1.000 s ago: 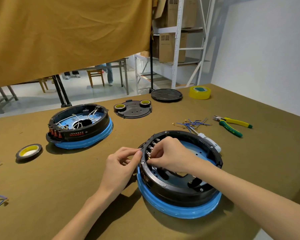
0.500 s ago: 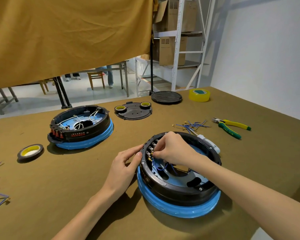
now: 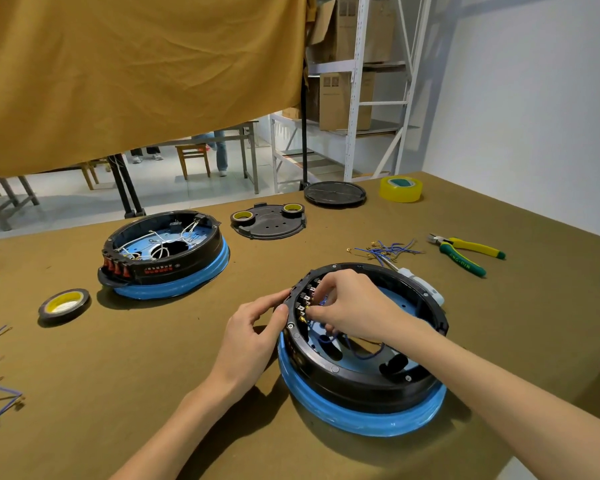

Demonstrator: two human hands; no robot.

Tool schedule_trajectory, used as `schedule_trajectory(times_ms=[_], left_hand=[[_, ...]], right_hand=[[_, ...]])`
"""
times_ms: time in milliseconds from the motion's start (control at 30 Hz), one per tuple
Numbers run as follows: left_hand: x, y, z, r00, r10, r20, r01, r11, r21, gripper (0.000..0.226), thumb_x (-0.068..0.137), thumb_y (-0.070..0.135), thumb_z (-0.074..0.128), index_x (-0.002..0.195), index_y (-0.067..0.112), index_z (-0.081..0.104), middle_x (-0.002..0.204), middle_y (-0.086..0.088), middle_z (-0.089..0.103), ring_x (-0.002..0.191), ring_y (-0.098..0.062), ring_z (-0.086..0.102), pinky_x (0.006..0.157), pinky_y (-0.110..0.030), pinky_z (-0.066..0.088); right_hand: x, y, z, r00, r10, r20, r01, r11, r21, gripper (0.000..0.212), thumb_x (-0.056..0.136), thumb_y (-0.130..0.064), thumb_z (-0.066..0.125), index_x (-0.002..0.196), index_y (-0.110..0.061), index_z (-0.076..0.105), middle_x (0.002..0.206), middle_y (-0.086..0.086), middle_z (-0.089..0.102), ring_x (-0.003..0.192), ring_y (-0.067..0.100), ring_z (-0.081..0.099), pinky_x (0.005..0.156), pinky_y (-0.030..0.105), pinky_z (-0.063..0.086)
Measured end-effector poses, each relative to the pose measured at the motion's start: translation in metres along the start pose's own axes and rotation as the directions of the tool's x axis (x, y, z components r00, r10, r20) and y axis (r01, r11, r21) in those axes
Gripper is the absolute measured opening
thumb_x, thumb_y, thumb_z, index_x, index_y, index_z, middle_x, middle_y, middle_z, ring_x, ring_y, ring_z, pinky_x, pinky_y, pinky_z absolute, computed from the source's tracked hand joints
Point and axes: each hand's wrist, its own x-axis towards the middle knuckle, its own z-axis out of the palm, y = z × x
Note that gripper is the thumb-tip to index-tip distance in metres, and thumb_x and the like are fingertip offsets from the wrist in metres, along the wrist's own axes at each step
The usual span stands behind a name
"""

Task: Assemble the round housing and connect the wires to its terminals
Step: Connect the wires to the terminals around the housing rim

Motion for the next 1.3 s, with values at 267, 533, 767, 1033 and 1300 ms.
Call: schedule_trajectory(times_ms=[267,533,767,1033,1300], left_hand=[[-0.001,0.002,-0.001,1.000,-0.012,0.013,0.011,1.000,0.009,0.037,0.103,0.037,0.052,0.139,0.033,0.061,0.136,0.015,0.064,0.133,-0.005,0.050,0.114,-0.048,0.042],[0.000,0.001,-0.002,0.999,-0.019,0.029,0.019,1.000,-0.011,0.037,0.105,0.034,0.050,0.140,0.029,0.061,0.137,0.012,0.064,0.134,-0.010,0.051,0.114,-0.051,0.041],[0.000,0.000,-0.001,1.000,-0.003,0.008,0.003,1.000,0.007,0.035,0.104,0.041,0.052,0.137,0.033,0.062,0.134,0.017,0.064,0.131,-0.007,0.052,0.111,-0.048,0.043],[0.009,0.011,0.004,0.992,-0.017,0.125,0.036,0.989,-0.146,0.054,0.091,0.039,0.046,0.144,0.029,0.055,0.144,0.013,0.060,0.138,-0.005,0.050,0.118,-0.048,0.040],[0.009,0.005,0.001,0.991,-0.015,0.133,0.032,0.992,-0.122,0.063,0.082,0.060,0.047,0.141,0.039,0.056,0.142,0.018,0.060,0.138,-0.005,0.049,0.117,-0.049,0.040]], right_hand=[[-0.004,-0.007,0.005,0.997,-0.071,0.006,0.072,0.996,-0.052,0.007,0.082,-0.022,0.083,0.088,-0.018,0.082,0.076,-0.006,0.074,0.068,0.004,0.068,0.070,0.029,0.062],[-0.001,-0.010,0.014,0.995,-0.099,-0.018,0.098,0.994,-0.048,0.004,0.087,-0.016,0.078,0.089,-0.016,0.082,0.079,-0.004,0.075,0.073,0.005,0.070,0.071,0.027,0.062],[0.003,0.000,-0.018,0.998,-0.027,0.065,0.024,0.999,0.042,0.011,0.086,-0.025,0.081,0.084,-0.015,0.078,0.067,0.000,0.075,0.058,0.010,0.072,0.055,0.022,0.058],[0.010,0.007,-0.019,0.998,-0.054,0.033,0.057,0.994,-0.089,0.013,0.089,-0.027,0.078,0.092,-0.015,0.081,0.072,-0.006,0.072,0.059,0.004,0.065,0.063,0.023,0.056],[0.024,0.003,-0.004,0.998,-0.057,-0.009,0.055,0.985,-0.165,0.009,0.089,-0.017,0.076,0.090,-0.011,0.083,0.079,0.004,0.077,0.070,0.013,0.069,0.073,0.036,0.061]])
